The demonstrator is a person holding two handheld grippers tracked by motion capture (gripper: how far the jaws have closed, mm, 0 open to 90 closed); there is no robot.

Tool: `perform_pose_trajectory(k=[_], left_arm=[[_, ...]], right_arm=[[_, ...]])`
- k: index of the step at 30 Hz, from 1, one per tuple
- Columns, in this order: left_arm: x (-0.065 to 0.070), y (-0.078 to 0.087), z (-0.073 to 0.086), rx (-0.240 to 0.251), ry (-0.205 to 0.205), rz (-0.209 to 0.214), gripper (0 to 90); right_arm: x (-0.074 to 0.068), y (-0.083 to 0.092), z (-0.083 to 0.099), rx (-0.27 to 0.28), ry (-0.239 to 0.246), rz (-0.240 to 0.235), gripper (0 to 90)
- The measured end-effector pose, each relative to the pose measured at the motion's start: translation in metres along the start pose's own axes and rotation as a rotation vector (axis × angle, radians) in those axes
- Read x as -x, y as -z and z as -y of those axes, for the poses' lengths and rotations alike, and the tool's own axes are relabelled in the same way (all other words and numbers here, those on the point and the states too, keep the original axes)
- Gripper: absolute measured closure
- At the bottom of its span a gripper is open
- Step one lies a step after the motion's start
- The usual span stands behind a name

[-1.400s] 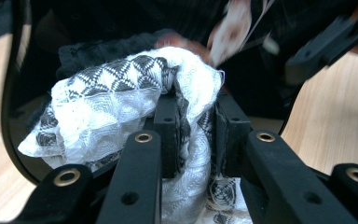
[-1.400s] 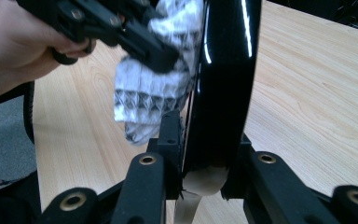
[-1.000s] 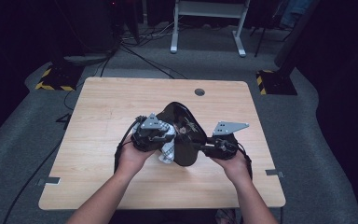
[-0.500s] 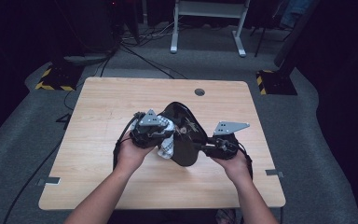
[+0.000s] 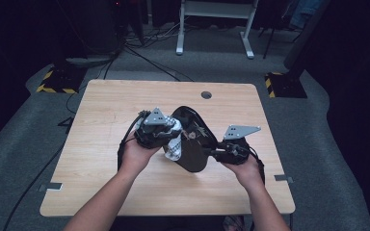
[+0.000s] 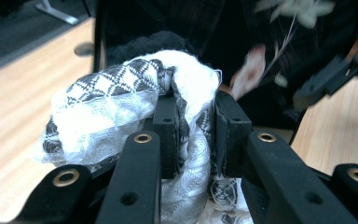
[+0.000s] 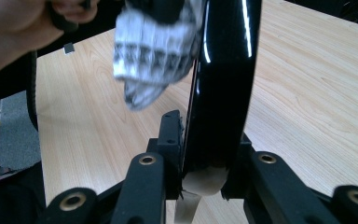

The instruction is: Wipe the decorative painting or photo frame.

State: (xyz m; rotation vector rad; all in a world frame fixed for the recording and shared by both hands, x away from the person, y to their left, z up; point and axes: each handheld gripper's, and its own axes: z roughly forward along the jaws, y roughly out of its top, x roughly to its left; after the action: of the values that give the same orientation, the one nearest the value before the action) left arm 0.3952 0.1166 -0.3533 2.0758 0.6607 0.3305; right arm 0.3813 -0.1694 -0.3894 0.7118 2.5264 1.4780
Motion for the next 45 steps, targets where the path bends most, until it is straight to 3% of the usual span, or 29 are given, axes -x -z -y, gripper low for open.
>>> perform_pose_trajectory(k=[5,9,15,16,18,27,30,32,40,45], left_arm=[[-0.005,-0.001,0.002,0.013,0.005,0.008,74.2],[-0.010,-0.005,0.013,-0.010,0.017,-0.004,74.2],[-0.019,-0.011,0.027,-0.022,0.061,0.011,74.2],[-0.018,-0.011,0.026,-0.025,0.075,0.020,74.1],[-0.016,-0.010,0.021,-0.037,0.058,0.008,74.0],[-0.008,0.002,-0.011,-0.002,0.004,-0.002,73.4],[-0.006,0.003,-0.014,0.002,-0.006,-0.016,73.5],[-0.008,0.002,-0.009,0.013,-0.002,-0.013,73.6],[-0.022,-0.007,0.014,-0.023,0.045,-0.022,74.0],[-0.024,-0.012,0.023,-0.056,0.027,-0.047,73.9]], right_arm=[[0.001,0.000,0.001,0.006,-0.009,-0.007,75.0],[0.001,0.000,0.001,0.006,-0.009,-0.006,74.7],[0.000,0.000,0.001,0.007,-0.008,-0.002,74.3],[0.001,0.000,0.001,0.006,-0.008,-0.002,74.4],[0.001,0.000,0.002,0.007,-0.013,-0.003,74.5],[0.003,0.000,0.003,0.009,-0.018,0.001,74.8],[0.003,0.000,0.003,0.010,-0.023,-0.002,74.8],[0.003,0.000,0.003,0.009,-0.019,-0.002,74.7],[0.002,0.001,0.003,0.008,-0.019,0.001,74.2],[0.001,0.001,0.003,0.006,-0.018,0.005,74.1]])
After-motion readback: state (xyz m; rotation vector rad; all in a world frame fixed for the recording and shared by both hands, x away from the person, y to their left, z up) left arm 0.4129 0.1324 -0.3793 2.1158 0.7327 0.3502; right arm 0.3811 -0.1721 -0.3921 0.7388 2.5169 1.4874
